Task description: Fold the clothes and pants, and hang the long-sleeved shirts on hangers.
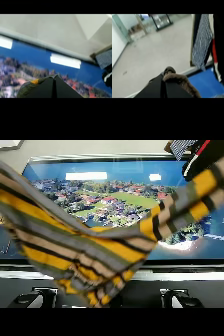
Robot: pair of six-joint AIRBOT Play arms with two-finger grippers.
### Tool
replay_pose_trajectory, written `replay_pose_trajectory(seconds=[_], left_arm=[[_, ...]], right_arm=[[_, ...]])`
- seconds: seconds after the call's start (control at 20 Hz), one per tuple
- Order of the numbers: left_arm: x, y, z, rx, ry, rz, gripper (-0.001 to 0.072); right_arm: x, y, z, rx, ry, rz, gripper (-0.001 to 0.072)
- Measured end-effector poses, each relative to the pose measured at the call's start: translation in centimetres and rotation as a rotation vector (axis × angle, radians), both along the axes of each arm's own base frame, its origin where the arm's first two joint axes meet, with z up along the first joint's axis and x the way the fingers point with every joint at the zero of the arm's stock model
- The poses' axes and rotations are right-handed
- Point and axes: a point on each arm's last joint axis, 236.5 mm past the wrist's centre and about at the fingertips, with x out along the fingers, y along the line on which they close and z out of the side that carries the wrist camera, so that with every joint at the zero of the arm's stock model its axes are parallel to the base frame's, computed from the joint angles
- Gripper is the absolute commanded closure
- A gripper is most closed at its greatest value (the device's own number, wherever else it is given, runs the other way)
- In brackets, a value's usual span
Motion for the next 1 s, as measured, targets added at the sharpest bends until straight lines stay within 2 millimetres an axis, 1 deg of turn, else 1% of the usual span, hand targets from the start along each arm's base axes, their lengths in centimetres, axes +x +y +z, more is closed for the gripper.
replay_pose_trajectory(seconds=[0.05, 0.1, 0.15, 0.2, 0.25, 0.3, 0.35, 0.4, 0.45, 0.5, 0.55, 0.6, 0.65, 0.7, 0.75, 0.8, 0.85, 0.9, 1.0], left_arm=[[1.8, -0.5, -2.7, -0.019, 0.054, -0.01, 0.0674], [3.8, -1.2, -6.0, -0.035, 0.119, -0.021, 0.0674], [5.6, -1.8, -9.3, -0.045, 0.179, -0.029, 0.0674], [7.2, -2.3, -12.0, -0.055, 0.224, -0.032, 0.0674], [8.8, -2.9, -14.8, -0.063, 0.271, -0.034, 0.0674], [10.1, -3.4, -18.2, -0.073, 0.335, -0.034, 0.0674], [11.2, -3.8, -21.0, -0.09, 0.385, -0.029, 0.0674], [12.2, -4.2, -23.8, -0.107, 0.433, -0.025, 0.0674], [12.8, -4.6, -26.3, -0.127, 0.483, -0.021, 0.0673], [13.3, -4.9, -28.8, -0.149, 0.531, -0.016, 0.0662], [13.6, -5.1, -30.5, -0.167, 0.563, -0.012, 0.0578], [13.8, -5.2, -31.9, -0.182, 0.59, -0.006, 0.0398], [14.0, -5.0, -32.9, -0.196, 0.609, 0.003, 0.0196], [14.1, -4.7, -33.3, -0.21, 0.619, 0.013, 0.0079], [14.2, -4.0, -33.3, -0.226, 0.626, 0.025, 0.0077], [14.2, -3.1, -33.2, -0.237, 0.635, 0.037, 0.0075], [14.0, -1.8, -32.8, -0.25, 0.641, 0.053, 0.0074], [13.7, -0.4, -32.1, -0.26, 0.644, 0.068, 0.0075], [12.3, 2.9, -31.0, -0.256, 0.656, 0.091, 0.0075]], right_arm=[[3.8, 0.1, -2.4, 0.048, 0.049, 0.027, 0.0682], [7.4, 0.3, -4.7, 0.098, 0.089, 0.055, 0.0681], [11.0, 0.6, -7.8, 0.159, 0.138, 0.084, 0.0681], [14.2, 1.0, -11.0, 0.213, 0.193, 0.109, 0.068], [17.2, 1.7, -14.8, 0.264, 0.256, 0.134, 0.0675], [19.8, 2.5, -18.8, 0.306, 0.325, 0.156, 0.0672], [21.6, 3.7, -22.7, 0.334, 0.396, 0.18, 0.0653], [23.0, 5.3, -26.8, 0.353, 0.478, 0.207, 0.0628], [23.8, 6.7, -30.2, 0.363, 0.55, 0.231, 0.0613], [24.2, 8.2, -33.5, 0.371, 0.624, 0.255, 0.0538], [24.2, 9.5, -36.1, 0.373, 0.687, 0.277, 0.0488], [23.9, 10.5, -38.1, 0.37, 0.746, 0.3, 0.0413], [23.5, 11.1, -39.4, 0.362, 0.789, 0.318, 0.0284], [22.9, 11.4, -40.3, 0.346, 0.83, 0.336, 0.018], [22.2, 11.3, -40.8, 0.329, 0.863, 0.351, 0.017], [21.3, 10.9, -40.7, 0.31, 0.891, 0.368, 0.017], [20.4, 10.1, -40.3, 0.288, 0.911, 0.379, 0.017], [19.4, 9.0, -39.5, 0.263, 0.926, 0.39, 0.017], [16.9, 6.7, -37.7, 0.209, 0.958, 0.411, 0.0168]])
